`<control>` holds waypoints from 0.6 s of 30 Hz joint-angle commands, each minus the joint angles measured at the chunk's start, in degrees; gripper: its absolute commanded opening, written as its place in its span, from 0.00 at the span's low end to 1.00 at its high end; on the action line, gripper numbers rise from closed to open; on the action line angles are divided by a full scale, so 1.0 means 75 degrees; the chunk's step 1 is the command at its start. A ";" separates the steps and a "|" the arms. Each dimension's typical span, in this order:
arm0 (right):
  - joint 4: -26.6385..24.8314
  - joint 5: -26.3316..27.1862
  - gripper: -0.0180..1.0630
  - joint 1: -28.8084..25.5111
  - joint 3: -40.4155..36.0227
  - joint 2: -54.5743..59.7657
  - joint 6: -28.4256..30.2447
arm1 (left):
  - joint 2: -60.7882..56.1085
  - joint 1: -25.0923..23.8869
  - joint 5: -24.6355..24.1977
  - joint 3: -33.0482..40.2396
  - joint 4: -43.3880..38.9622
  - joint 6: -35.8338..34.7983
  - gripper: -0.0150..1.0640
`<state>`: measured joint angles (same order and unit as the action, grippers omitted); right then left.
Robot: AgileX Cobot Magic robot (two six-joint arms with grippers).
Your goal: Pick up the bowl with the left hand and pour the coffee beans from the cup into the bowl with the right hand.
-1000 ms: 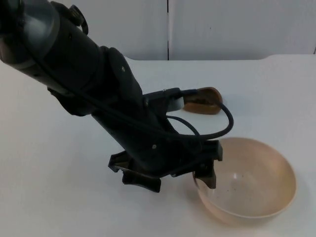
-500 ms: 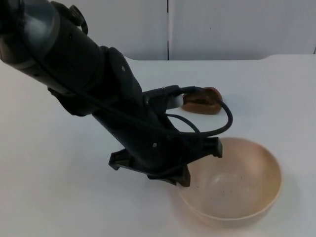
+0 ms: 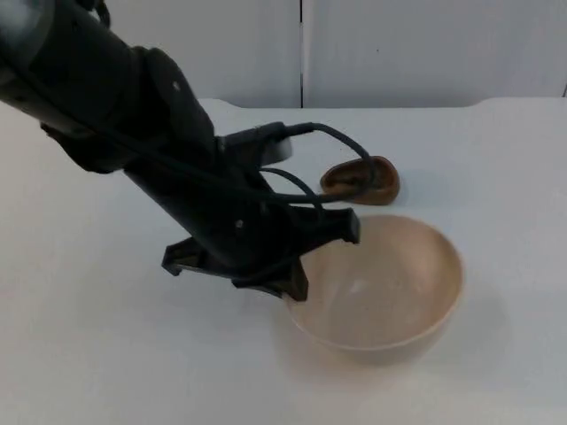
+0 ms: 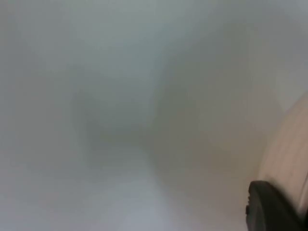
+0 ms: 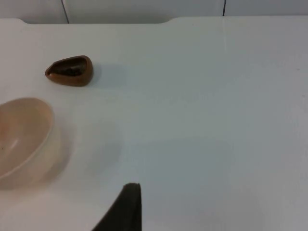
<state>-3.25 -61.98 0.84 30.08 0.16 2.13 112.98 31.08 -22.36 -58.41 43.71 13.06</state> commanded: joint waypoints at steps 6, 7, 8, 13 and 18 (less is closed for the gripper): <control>0.0031 0.0024 0.99 -0.0036 -0.0074 -0.0022 -0.0014 | -0.0281 -0.0823 -0.0628 -0.0015 -0.0508 -0.0010 0.01; 0.0031 0.0024 0.99 -0.0036 -0.0074 -0.0022 -0.0014 | -0.0365 -0.0899 -0.0683 -0.0015 -0.0633 -0.0010 0.01; 0.0031 0.0024 0.99 -0.0036 -0.0074 -0.0022 -0.0014 | -0.0447 -0.0962 -0.0735 -0.0015 -0.0773 -0.0010 0.01; 0.0046 0.0024 0.99 -0.0036 -0.0074 -0.0022 -0.0014 | -0.0780 -0.1048 -0.0904 -0.0015 -0.1762 -0.0465 0.01; 0.0046 0.0024 0.99 -0.0036 -0.0074 -0.0022 -0.0014 | -0.1028 -0.1048 -0.0985 -0.0015 -0.3276 -0.1686 0.01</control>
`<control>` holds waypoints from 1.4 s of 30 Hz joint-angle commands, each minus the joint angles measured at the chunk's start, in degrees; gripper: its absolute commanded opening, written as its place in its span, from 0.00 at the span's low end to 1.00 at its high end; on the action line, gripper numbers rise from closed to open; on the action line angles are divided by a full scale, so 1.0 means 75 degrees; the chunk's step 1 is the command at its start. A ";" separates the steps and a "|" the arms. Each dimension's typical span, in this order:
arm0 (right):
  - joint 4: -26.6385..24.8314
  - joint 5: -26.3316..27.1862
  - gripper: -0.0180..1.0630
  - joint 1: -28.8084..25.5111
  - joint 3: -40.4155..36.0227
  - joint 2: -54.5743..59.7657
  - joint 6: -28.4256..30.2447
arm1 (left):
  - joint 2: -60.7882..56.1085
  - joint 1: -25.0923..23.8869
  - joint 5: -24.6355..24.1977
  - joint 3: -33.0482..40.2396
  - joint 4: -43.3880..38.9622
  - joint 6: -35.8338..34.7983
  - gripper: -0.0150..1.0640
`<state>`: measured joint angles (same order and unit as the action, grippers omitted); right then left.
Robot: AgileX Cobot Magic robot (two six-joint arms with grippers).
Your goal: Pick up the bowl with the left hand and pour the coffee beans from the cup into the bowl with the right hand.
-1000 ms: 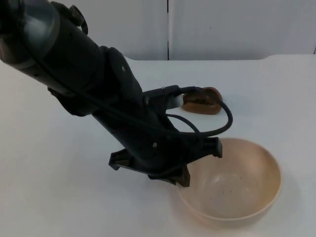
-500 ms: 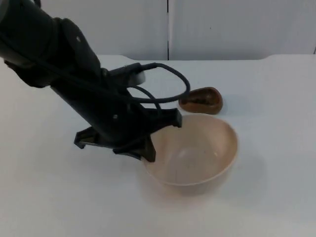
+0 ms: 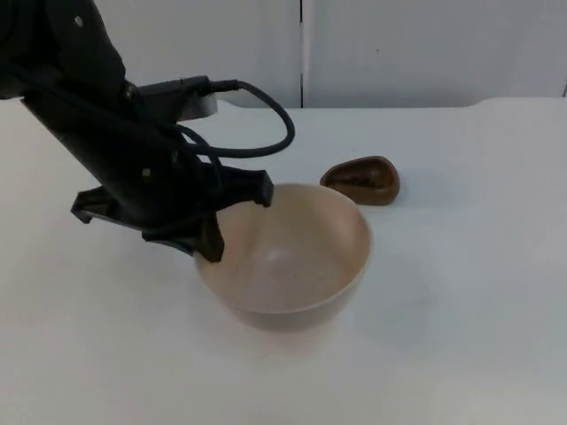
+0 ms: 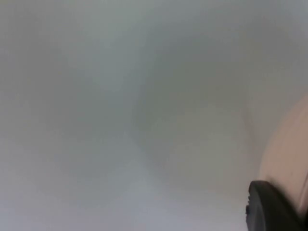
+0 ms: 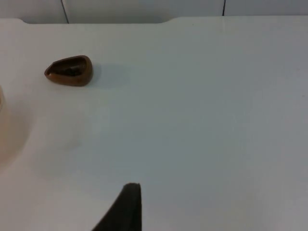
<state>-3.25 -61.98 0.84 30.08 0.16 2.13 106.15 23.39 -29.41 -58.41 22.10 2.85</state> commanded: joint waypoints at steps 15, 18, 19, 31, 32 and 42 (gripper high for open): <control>0.0433 0.0024 0.99 -0.0036 -0.0074 -0.0022 -0.0515 | -0.0221 0.0161 -0.0203 -0.0015 -0.2309 -0.1503 0.01; 0.0433 0.0024 0.99 -0.0036 -0.0074 -0.0022 -0.0515 | -0.0221 0.0378 -0.0186 -0.0029 -0.2586 -0.1563 0.01; 0.0433 0.0024 0.99 -0.0036 -0.0074 -0.0022 -0.0515 | -0.0221 0.0516 -0.0173 -0.0029 -0.2883 -0.1742 0.01; 0.0335 0.0024 0.99 -0.0036 -0.0074 -0.0022 -0.0163 | -0.0221 0.0934 -0.0201 -0.0029 -0.4498 -0.2871 0.01; 0.0335 0.0024 0.99 -0.0036 -0.0074 -0.0022 -0.0163 | -0.0221 0.0934 -0.0185 -0.0029 -0.4498 -0.2871 0.01; 0.0335 0.0024 0.99 -0.0036 -0.0074 -0.0022 -0.0205 | -0.0221 0.0934 0.0041 -0.0029 -0.4503 -0.2871 0.01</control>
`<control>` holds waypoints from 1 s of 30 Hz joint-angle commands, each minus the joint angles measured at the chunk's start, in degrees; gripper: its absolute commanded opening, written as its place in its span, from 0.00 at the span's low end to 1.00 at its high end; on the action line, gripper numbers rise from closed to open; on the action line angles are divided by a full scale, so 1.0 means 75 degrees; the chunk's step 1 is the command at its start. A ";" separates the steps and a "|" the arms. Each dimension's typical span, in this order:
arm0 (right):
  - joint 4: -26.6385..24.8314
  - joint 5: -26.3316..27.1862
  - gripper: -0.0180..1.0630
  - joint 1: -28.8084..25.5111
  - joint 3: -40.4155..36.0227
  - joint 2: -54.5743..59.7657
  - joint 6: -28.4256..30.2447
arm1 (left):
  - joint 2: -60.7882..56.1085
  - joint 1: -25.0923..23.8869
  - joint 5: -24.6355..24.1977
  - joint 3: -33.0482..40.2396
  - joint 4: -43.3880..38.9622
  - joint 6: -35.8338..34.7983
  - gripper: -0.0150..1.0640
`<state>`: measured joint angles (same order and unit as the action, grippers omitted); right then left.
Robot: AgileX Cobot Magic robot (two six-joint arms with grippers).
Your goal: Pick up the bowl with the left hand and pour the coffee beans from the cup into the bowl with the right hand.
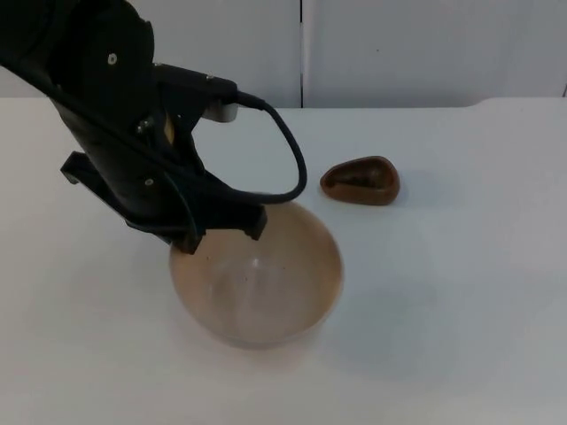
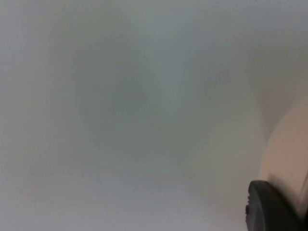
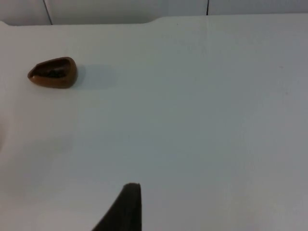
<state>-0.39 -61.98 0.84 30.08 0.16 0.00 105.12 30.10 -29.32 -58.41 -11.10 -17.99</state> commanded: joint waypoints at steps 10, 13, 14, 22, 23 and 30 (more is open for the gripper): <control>-0.0442 0.0053 0.98 -0.0036 0.0361 0.0465 0.0088 | -0.0084 0.0040 0.0044 -0.0029 0.0020 -0.0093 0.01; -0.0442 0.0051 0.98 -0.0036 0.0734 0.0985 0.0088 | -0.0084 0.0040 0.0091 -0.0029 0.0020 -0.0197 0.01; -0.0442 0.0068 0.98 -0.0036 0.0934 0.1315 0.0104 | -0.0084 0.0040 0.0128 -0.0029 0.0020 -0.0301 0.01; -0.0840 0.0164 0.98 -0.0036 0.1935 0.3609 0.0668 | -0.0084 0.0022 0.0230 -0.0029 0.0049 -0.0474 0.01; -0.1068 0.0296 0.98 -0.0036 0.2136 0.4262 0.0872 | -0.0084 0.0022 0.0230 -0.0029 0.0049 -0.0474 0.01; -0.1691 0.0631 0.98 -0.0036 0.3033 0.6642 0.1150 | -0.0084 0.0022 0.0230 -0.0029 0.0118 -0.0473 0.01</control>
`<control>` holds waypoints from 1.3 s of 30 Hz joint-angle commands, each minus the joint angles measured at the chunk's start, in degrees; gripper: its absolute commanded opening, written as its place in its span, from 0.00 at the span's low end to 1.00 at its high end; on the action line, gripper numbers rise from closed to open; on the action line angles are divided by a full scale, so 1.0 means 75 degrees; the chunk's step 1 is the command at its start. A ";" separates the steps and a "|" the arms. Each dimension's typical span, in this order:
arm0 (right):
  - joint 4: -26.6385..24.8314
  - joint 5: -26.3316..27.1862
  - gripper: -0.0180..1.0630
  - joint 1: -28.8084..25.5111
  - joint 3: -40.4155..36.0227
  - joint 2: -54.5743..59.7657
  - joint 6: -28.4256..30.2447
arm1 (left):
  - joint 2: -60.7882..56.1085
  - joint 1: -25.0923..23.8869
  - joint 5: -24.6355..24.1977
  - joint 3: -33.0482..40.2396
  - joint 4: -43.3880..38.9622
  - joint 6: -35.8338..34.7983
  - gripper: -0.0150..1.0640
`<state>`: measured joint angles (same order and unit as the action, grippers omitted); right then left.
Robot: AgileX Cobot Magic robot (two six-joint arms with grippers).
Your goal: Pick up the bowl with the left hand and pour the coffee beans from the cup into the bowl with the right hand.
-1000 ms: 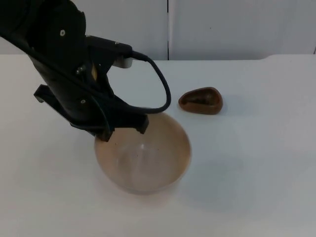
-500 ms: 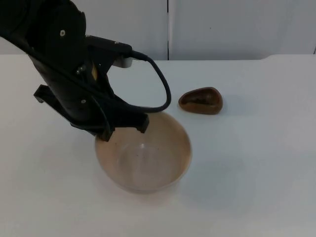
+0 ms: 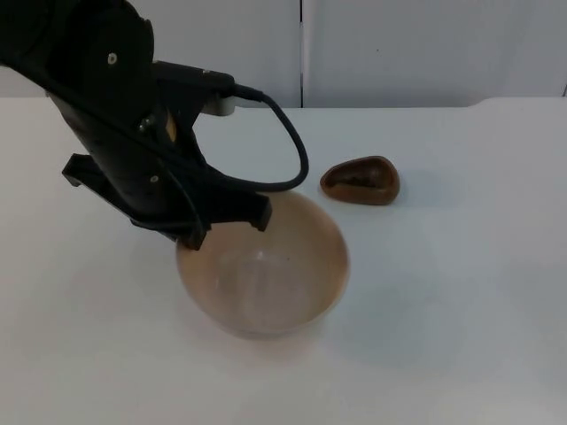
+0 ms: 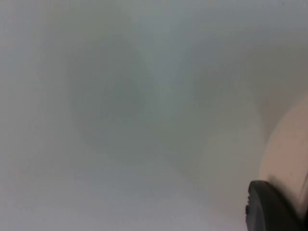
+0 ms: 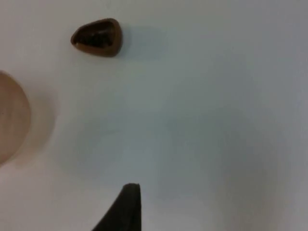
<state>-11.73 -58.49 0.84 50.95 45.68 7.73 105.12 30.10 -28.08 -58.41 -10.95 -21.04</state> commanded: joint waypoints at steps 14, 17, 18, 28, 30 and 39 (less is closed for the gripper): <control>0.0695 0.0239 0.98 0.1226 0.2452 0.4741 -0.1224 | -0.0084 0.0022 0.0064 -0.0029 0.0054 -0.0066 0.01; 0.1224 0.0207 0.98 0.1582 0.2936 0.5412 -0.1860 | -0.0084 0.0022 0.0064 -0.0029 -0.0053 -0.0066 0.01; 0.1356 0.0154 0.98 0.1739 0.3209 0.5769 -0.2012 | -0.0084 0.0022 0.0064 -0.0029 -0.0070 -0.0066 0.01; 0.1800 -0.0240 0.96 0.2612 0.5407 0.8182 -0.3349 | -0.0084 0.0022 0.0064 -0.0029 -0.0088 -0.0066 0.01; 0.1878 -0.0269 0.96 0.2849 0.5978 0.8786 -0.3596 | -0.0084 0.0022 0.0064 -0.0029 -0.0088 -0.0066 0.01; 0.2913 -0.0426 0.96 0.3342 0.7385 1.0294 -0.4485 | -0.0084 0.0022 0.0019 -0.0029 -0.0088 -0.0066 0.01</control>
<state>8.84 -61.65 25.61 105.43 122.64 -24.84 105.12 30.10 -27.90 -58.41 -11.28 -21.04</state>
